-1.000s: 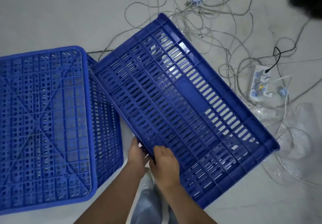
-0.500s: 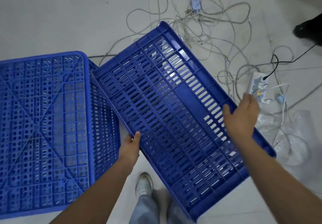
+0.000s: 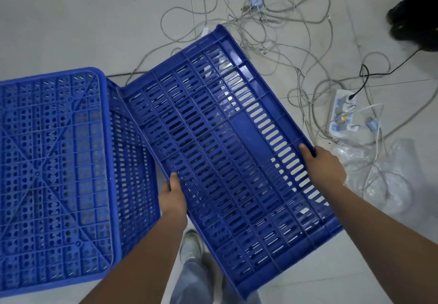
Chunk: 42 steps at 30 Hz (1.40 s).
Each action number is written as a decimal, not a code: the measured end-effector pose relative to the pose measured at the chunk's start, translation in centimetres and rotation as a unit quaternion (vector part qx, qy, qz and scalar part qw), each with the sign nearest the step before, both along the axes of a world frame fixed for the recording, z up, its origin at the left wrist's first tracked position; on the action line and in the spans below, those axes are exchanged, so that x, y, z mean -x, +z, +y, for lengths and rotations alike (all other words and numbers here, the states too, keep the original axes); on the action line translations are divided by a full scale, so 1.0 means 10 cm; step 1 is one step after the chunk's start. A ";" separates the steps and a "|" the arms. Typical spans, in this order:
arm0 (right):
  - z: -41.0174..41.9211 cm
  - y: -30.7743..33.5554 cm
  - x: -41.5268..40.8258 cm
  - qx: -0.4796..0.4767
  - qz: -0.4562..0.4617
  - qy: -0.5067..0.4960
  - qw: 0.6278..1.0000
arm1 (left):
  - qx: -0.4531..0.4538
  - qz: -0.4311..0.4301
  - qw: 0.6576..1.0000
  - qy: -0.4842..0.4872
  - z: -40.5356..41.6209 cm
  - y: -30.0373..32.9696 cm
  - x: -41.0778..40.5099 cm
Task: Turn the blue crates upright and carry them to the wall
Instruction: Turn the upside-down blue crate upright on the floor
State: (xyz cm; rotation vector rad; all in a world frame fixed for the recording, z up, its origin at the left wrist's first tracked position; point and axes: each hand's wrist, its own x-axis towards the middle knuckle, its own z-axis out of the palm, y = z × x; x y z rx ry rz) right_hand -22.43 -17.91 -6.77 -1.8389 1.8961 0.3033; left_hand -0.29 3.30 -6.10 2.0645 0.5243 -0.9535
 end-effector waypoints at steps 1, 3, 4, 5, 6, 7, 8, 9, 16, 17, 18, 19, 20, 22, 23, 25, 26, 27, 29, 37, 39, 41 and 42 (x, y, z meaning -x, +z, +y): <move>0.04 -0.02 0.04 0.008 0.007 -0.008 1.000 | -0.013 -0.006 1.000 0.014 -0.01 -0.01 0.02; 0.11 -0.05 0.08 0.023 0.020 -0.018 0.999 | -0.045 -0.028 0.998 0.018 -0.04 -0.03 0.03; 0.14 -0.06 0.10 0.030 0.022 -0.018 0.999 | -0.059 -0.039 0.997 0.007 -0.04 -0.04 0.03; 0.16 -0.07 0.11 0.038 0.022 -0.017 0.999 | -0.067 -0.048 0.997 -0.005 -0.04 -0.05 0.03; 0.18 -0.08 0.13 0.043 0.022 -0.016 0.999 | -0.067 -0.055 0.996 -0.013 -0.04 -0.06 0.03; 0.18 -0.09 0.13 0.044 0.023 -0.018 0.999 | -0.063 -0.058 0.996 -0.016 -0.03 -0.06 0.03; 0.18 -0.09 0.14 0.045 0.023 -0.019 0.999 | -0.053 -0.055 0.997 -0.014 -0.01 -0.08 0.03; 0.18 -0.10 0.14 0.046 0.023 -0.019 0.999 | -0.034 -0.045 0.998 -0.008 0.02 -0.08 0.02; 0.18 -0.13 0.15 0.061 0.022 -0.013 0.998 | 0.028 0.012 0.999 -0.012 0.10 -0.05 -0.06; 0.18 -0.13 0.14 0.062 0.022 -0.013 0.998 | 0.024 0.013 0.999 -0.017 0.08 -0.03 -0.07; 0.18 -0.13 0.14 0.064 0.022 -0.013 0.998 | 0.019 0.016 0.999 -0.021 0.06 -0.01 -0.08; 0.18 -0.13 0.14 0.065 0.022 -0.013 0.998 | 0.011 0.019 0.999 -0.027 0.06 0.00 -0.09; 0.18 -0.13 0.14 0.065 0.022 -0.014 0.998 | -0.002 0.019 0.999 -0.037 0.05 0.02 -0.11; 0.18 -0.13 0.14 0.064 0.022 -0.016 0.998 | -0.059 -0.002 0.994 -0.091 0.05 0.05 -0.16; 0.18 -0.13 0.14 0.062 0.021 -0.017 0.998 | -0.116 -0.024 0.981 -0.156 0.04 0.08 -0.20; 0.18 -0.13 0.14 0.058 0.020 -0.020 0.998 | -0.249 -0.088 0.913 -0.312 0.02 0.17 -0.27; 0.18 -0.13 0.14 0.057 0.019 -0.022 0.998 | -0.293 -0.120 0.877 -0.362 0.01 0.21 -0.31; 0.18 -0.13 0.13 0.055 0.018 -0.024 0.998 | -0.317 -0.144 0.852 -0.392 -0.01 0.25 -0.35; 0.18 -0.12 0.13 0.051 0.017 -0.026 0.998 | -0.327 -0.159 0.823 -0.437 -0.06 0.30 -0.43; 0.17 -0.06 0.12 0.026 0.003 -0.032 0.999 | -0.265 -0.095 0.860 -0.426 -0.14 0.22 -0.50; 0.14 -0.04 0.12 0.008 -0.021 -0.037 0.999 | -0.260 -0.096 0.877 -0.392 -0.16 0.20 -0.45; 0.13 -0.02 0.13 -0.008 -0.052 -0.042 0.998 | -0.258 -0.069 0.904 -0.335 -0.18 0.22 -0.40; 0.13 -0.01 0.14 -0.012 -0.063 -0.043 0.997 | -0.259 -0.041 0.920 -0.291 -0.20 0.24 -0.39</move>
